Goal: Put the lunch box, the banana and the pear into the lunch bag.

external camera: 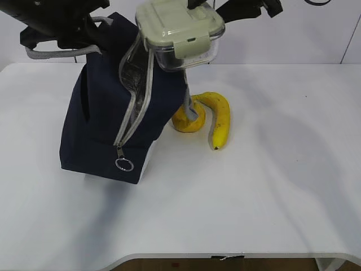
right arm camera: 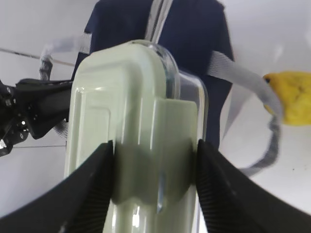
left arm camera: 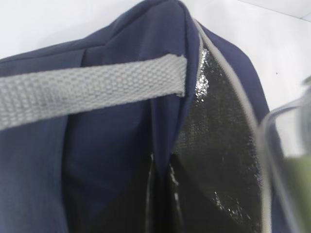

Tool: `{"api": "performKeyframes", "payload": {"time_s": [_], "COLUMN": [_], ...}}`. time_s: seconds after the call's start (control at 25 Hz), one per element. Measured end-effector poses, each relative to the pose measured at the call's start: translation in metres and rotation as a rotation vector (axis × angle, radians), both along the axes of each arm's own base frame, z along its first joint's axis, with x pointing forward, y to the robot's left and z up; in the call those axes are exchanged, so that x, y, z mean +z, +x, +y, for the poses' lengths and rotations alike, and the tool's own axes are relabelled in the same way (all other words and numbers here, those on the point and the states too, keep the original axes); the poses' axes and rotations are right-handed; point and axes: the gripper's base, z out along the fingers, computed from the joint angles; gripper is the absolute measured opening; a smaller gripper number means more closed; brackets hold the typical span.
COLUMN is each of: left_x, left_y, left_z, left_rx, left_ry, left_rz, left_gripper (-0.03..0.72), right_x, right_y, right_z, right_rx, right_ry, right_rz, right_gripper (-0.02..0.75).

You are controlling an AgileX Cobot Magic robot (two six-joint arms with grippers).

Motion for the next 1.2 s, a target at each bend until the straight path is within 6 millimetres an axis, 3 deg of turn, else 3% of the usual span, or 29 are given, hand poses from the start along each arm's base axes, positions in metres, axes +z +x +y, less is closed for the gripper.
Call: {"api": "performKeyframes", "payload": {"time_s": [0.2,0.52,0.72,1.0,1.2], "left_x": [0.005,0.017,0.018,0.020,0.022], "left_y": [-0.003,-0.009,-0.009,-0.008,-0.007], "left_z": [-0.002,-0.002,-0.004,-0.004,-0.005], "left_rx": [-0.001,0.008,0.018,0.030,0.040], "left_ry": [-0.010,-0.065,-0.106,-0.127,-0.152], "left_rz": [-0.008,-0.021,-0.013,-0.028,-0.031], "left_gripper": [-0.002,-0.002,-0.002,-0.002,-0.002], "right_x": [-0.003,-0.036,-0.043,-0.070,-0.079], "right_y": [-0.003,0.018,0.019,0.022,0.024], "right_z": [0.014,0.025,0.053,0.096,0.110], "right_rx": [0.027,0.002,0.002,0.042,0.047], "right_ry": [-0.011,-0.048,-0.056,-0.072,-0.067], "right_rz": [0.013,0.032,-0.025,-0.069,-0.111], "right_gripper": [0.407,0.406,0.406,0.406,0.406]}}
